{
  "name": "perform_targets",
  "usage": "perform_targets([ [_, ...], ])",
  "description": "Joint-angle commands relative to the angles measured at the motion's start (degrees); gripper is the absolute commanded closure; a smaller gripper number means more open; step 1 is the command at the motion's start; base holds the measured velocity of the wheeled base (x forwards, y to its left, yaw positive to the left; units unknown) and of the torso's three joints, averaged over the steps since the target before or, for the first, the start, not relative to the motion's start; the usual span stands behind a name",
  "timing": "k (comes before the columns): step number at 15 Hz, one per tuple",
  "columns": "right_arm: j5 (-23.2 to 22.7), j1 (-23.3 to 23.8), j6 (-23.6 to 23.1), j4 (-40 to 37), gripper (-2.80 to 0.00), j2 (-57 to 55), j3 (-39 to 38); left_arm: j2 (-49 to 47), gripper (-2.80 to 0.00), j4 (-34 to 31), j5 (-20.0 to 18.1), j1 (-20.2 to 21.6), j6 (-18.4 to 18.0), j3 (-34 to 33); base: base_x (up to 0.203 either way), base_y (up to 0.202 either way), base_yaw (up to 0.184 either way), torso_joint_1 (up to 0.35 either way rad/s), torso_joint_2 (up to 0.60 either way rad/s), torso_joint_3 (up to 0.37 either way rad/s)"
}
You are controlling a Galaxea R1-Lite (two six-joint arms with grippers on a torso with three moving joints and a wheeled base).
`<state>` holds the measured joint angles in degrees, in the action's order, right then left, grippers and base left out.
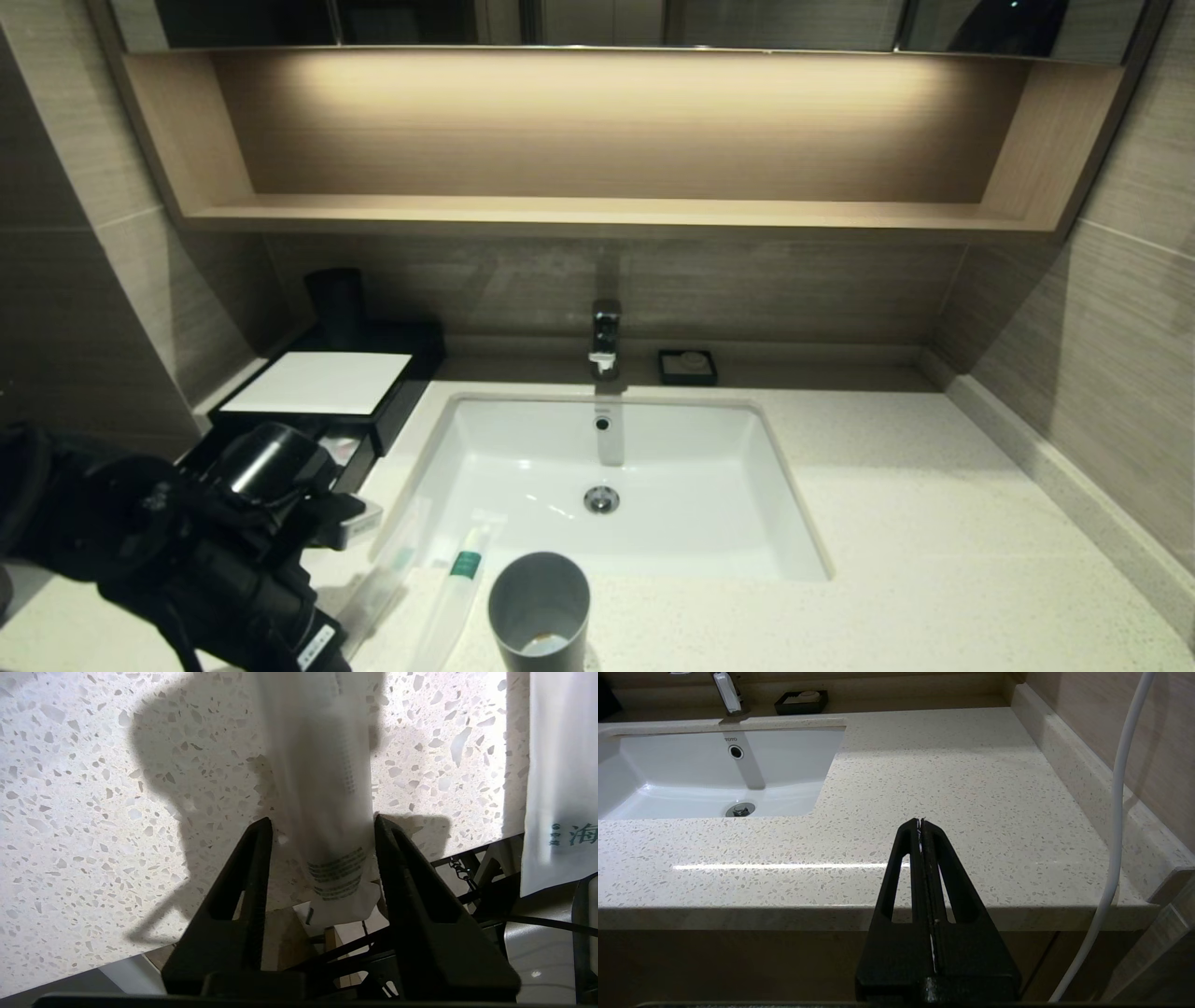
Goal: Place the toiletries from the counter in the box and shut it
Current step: Pick up the bathroom toiletry
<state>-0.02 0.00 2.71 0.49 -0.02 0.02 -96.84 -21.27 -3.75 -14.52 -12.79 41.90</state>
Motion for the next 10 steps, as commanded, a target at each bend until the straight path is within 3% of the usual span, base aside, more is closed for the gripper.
perform_targets([
  [1,0.02,0.0,0.01,0.04,0.0,0.02,0.06,0.08,0.0,-0.08,-0.03,-0.07,-0.13,-0.06,0.0,0.0,0.0,0.0,0.0,0.0],
  [10,-0.06,0.0,0.01,0.04,0.0,-0.06,-0.02,0.7,0.0,-0.08,0.06,-0.25,-0.03,-0.06,0.0,0.0,0.0,0.0,0.0,0.0],
])
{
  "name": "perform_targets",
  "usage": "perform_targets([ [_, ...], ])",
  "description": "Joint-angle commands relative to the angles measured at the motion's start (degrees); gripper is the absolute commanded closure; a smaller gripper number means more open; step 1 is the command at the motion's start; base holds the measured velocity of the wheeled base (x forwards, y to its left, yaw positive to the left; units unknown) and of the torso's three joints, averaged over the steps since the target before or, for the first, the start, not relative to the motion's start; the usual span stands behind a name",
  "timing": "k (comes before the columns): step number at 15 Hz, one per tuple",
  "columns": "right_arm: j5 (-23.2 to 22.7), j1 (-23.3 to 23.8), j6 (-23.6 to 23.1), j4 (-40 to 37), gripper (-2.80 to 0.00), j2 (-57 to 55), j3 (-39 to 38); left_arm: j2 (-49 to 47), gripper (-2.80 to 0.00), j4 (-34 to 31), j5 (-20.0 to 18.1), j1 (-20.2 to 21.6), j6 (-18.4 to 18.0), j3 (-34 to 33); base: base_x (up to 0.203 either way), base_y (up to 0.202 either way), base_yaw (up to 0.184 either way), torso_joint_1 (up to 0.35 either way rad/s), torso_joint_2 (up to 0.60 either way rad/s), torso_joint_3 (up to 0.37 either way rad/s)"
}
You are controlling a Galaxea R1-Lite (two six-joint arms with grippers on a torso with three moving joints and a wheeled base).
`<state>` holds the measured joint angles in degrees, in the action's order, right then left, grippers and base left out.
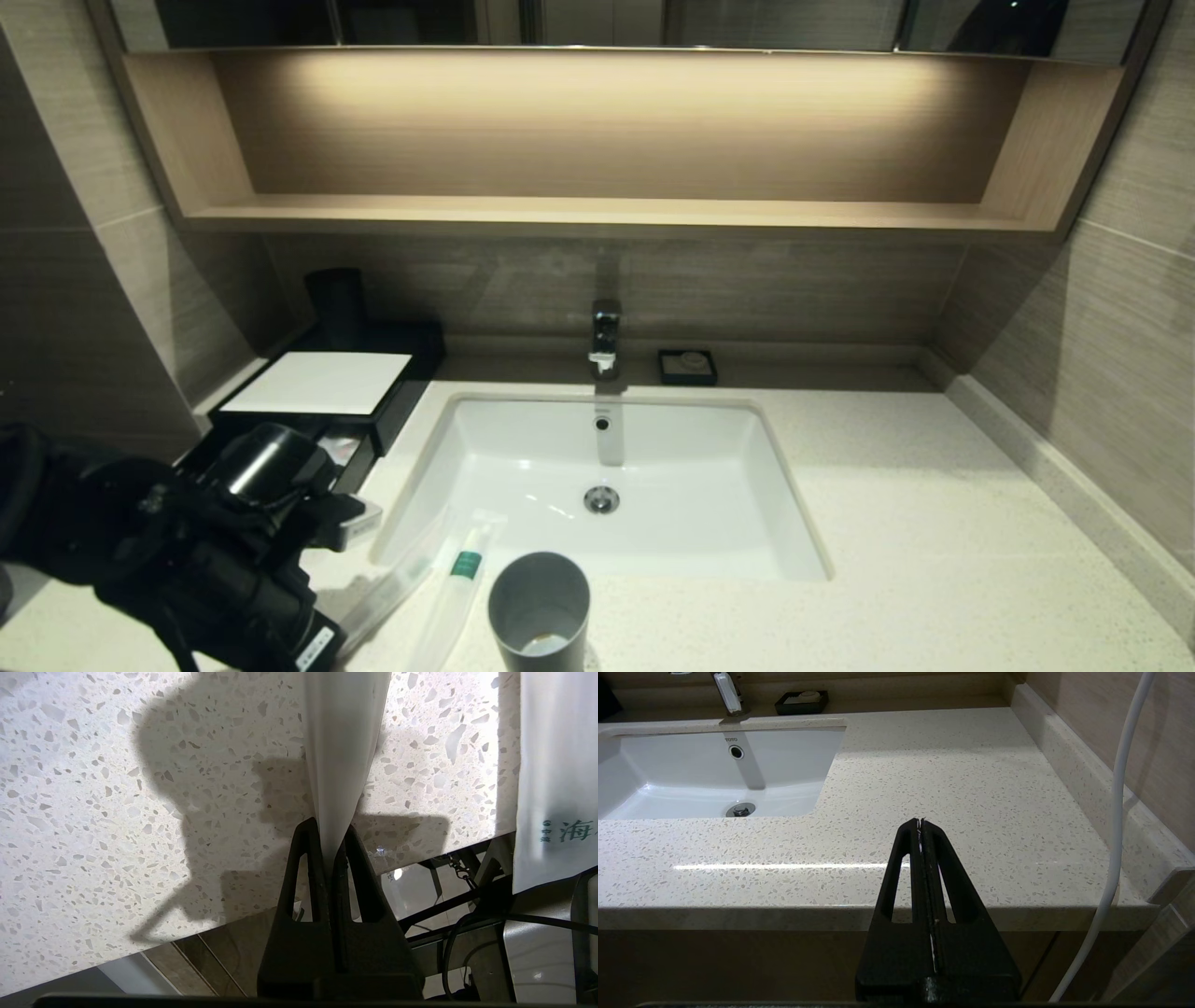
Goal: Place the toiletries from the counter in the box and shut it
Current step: Pick up the bathroom toiletry, then place the bathroom toiletry into the drawer
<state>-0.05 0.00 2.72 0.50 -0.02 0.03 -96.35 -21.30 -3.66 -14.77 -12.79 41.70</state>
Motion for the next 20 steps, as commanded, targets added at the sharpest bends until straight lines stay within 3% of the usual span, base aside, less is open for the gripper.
perform_targets([
  [1,-0.02,0.0,0.01,-0.04,0.0,-0.06,-0.02,0.69,0.0,-0.06,-0.03,0.01,0.04,0.22,0.0,0.0,0.0,0.0,0.0,0.0],
  [5,-0.04,0.0,0.01,0.03,0.0,0.02,0.04,2.24,0.0,-0.06,0.04,0.19,0.6,0.76,0.0,0.0,0.0,0.0,0.0,0.0],
  [8,0.04,0.0,0.01,0.03,0.0,0.02,-0.03,3.83,0.0,-0.11,0.13,0.73,3.06,2.32,0.0,0.0,0.0,0.0,0.0,0.0],
  [13,0.05,0.0,0.01,0.03,0.0,-0.06,-0.03,4.89,0.0,-2.07,0.54,7.02,5.2,8.02,0.0,0.0,0.0,0.0,0.0,0.0],
  [20,0.03,0.0,0.01,0.03,0.0,-0.06,-0.03,3.9,0.0,-13.81,11.15,13.18,5.06,24.55,0.0,0.0,0.0,0.0,0.0,0.0],
])
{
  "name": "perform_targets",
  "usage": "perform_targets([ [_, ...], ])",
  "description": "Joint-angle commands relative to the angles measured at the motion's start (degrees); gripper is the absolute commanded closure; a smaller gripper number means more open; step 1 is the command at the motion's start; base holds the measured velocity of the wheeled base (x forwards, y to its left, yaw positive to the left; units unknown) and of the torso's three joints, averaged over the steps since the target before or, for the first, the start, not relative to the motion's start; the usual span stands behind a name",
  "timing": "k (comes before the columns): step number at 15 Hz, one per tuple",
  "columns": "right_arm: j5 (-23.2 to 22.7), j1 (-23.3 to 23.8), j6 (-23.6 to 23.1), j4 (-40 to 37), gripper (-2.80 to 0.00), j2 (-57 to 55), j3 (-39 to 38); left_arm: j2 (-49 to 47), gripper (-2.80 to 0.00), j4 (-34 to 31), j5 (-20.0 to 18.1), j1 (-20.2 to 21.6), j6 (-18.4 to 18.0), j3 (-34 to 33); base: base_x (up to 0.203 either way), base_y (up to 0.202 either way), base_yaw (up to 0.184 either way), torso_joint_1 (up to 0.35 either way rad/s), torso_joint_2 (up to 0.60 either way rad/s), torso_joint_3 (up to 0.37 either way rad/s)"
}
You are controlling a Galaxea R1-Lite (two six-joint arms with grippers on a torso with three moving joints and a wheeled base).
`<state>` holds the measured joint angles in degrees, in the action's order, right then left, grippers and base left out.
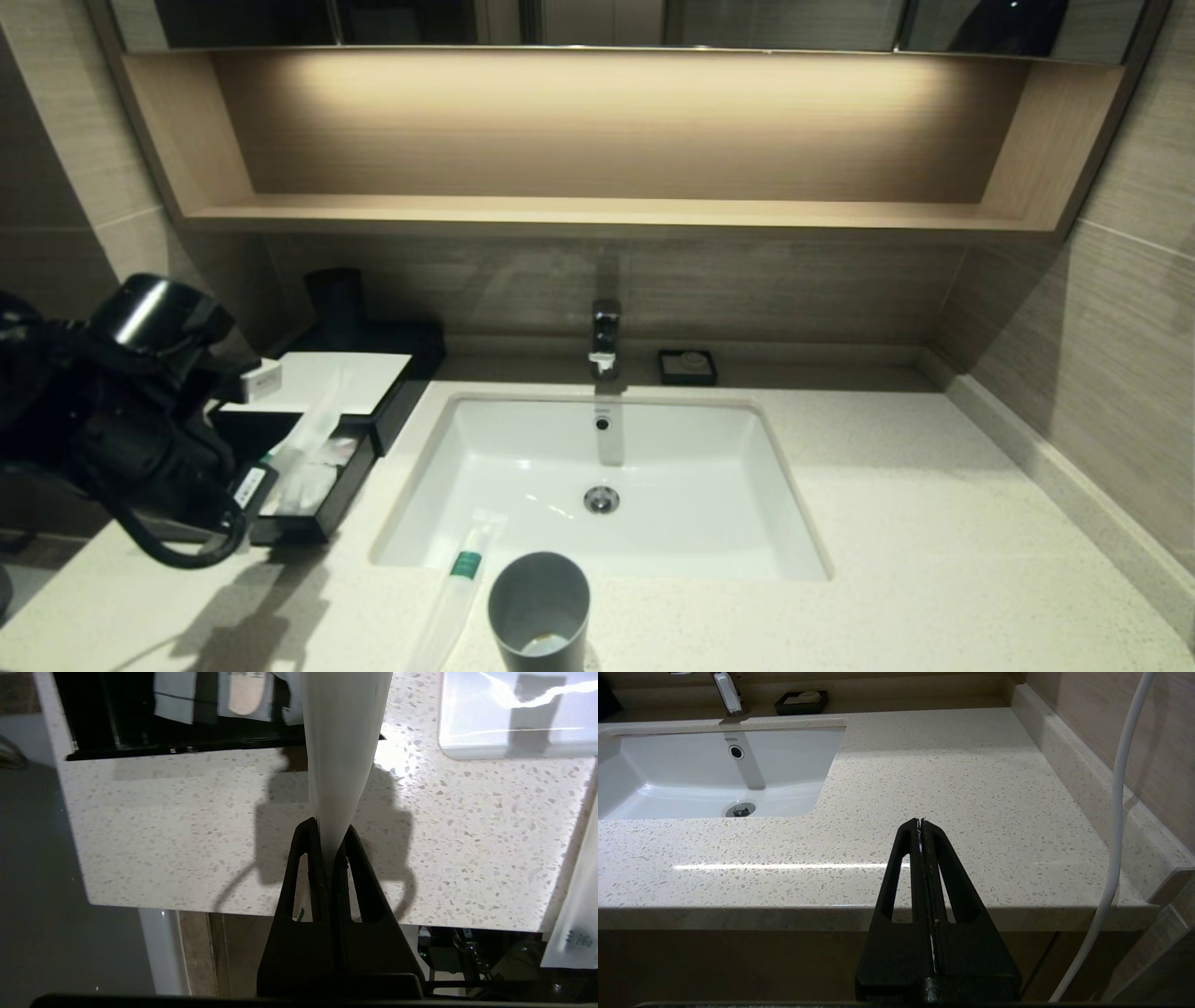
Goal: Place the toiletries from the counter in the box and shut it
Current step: Place the bathroom toiletry into the drawer
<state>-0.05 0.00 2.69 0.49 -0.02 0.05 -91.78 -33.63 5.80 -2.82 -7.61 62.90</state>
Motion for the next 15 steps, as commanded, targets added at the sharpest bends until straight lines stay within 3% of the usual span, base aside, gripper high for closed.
perform_targets([
  [1,0.05,0.0,0.03,0.0,0.0,-0.06,0.03,-1.26,0.0,-2.86,3.74,1.67,-0.21,5.23,0.0,0.0,0.0,0.0,0.0,0.0],
  [5,-0.04,0.0,0.03,0.04,0.0,-0.06,-0.05,-2.7,0.0,-12.54,7.37,2.87,-0.3,11.34,0.0,0.0,0.0,0.0,0.0,0.0],
  [11,0.01,0.0,0.03,0.04,0.0,-0.06,-0.05,-6.26,0.0,-26.06,7.56,10.94,-1.59,20.76,0.0,0.0,0.0,0.0,0.0,0.0],
  [15,0.05,0.0,0.03,0.04,0.0,0.02,0.03,-7.35,0.0,-33.92,7.48,12.73,-2.84,23.84,0.0,0.0,0.0,0.0,0.0,0.0],
])
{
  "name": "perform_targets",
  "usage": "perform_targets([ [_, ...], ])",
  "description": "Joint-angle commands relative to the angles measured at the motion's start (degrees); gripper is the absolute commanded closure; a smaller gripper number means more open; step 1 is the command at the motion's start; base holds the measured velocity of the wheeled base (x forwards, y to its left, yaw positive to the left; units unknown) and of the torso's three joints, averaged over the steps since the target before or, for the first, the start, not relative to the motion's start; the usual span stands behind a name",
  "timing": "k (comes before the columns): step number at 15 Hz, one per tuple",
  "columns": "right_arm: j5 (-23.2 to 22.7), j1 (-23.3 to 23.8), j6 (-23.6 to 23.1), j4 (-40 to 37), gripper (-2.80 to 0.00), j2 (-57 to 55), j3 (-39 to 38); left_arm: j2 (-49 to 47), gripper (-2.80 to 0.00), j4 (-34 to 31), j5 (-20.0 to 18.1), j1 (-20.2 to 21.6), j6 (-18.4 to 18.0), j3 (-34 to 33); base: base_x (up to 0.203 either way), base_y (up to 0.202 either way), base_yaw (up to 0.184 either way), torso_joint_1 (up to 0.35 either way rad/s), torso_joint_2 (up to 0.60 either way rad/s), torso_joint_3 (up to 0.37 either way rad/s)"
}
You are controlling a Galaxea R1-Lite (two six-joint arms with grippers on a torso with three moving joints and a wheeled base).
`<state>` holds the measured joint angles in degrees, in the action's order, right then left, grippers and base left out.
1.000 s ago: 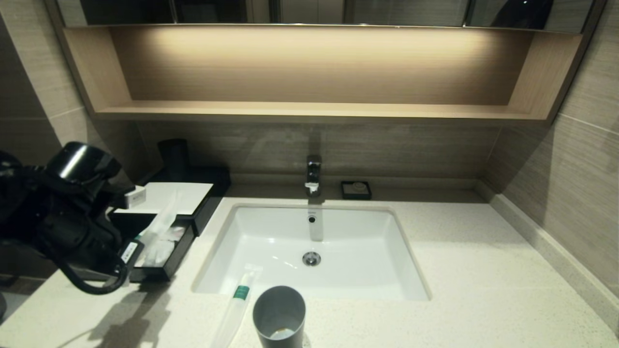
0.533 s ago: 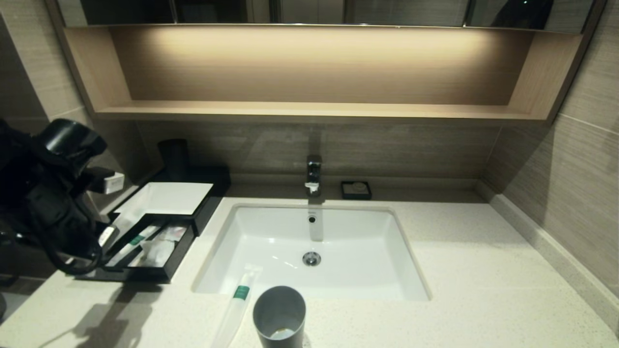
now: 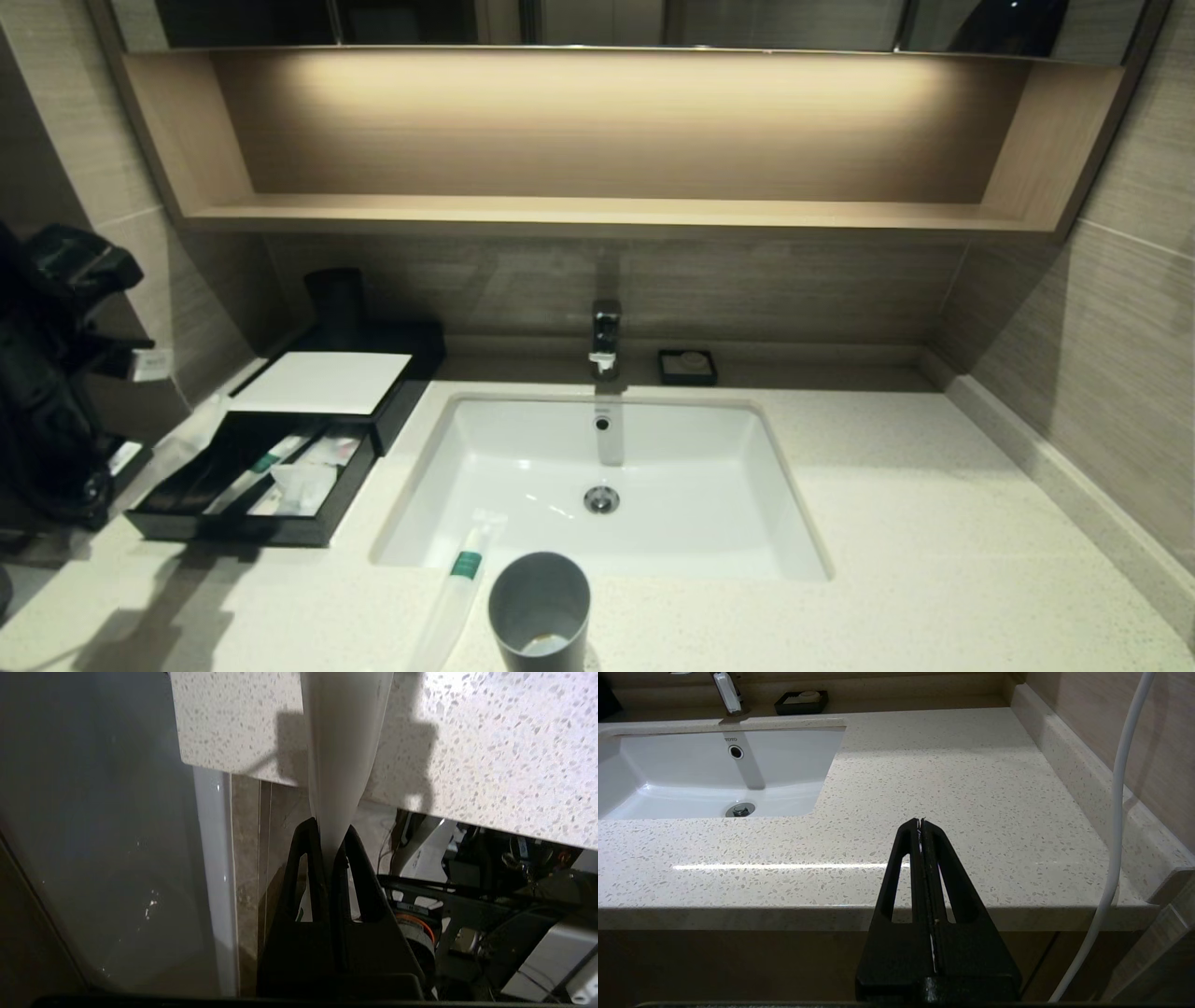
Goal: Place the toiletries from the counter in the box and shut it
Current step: Place the bathroom toiletry into the drawer
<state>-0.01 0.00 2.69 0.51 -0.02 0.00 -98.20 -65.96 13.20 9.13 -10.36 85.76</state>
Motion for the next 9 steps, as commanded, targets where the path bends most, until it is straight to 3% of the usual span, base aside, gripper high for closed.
perform_targets([
  [1,-0.08,0.0,0.03,0.02,0.0,0.02,0.09,-1.21,0.0,-2.23,0.07,0.89,-0.1,1.07,0.0,0.0,0.0,0.0,0.0,0.0],
  [9,-0.02,0.0,0.03,0.02,0.0,-0.06,0.02,-7.61,0.0,-3.39,0.03,4.79,-3.07,2.26,0.0,0.0,0.0,0.0,0.0,0.0],
])
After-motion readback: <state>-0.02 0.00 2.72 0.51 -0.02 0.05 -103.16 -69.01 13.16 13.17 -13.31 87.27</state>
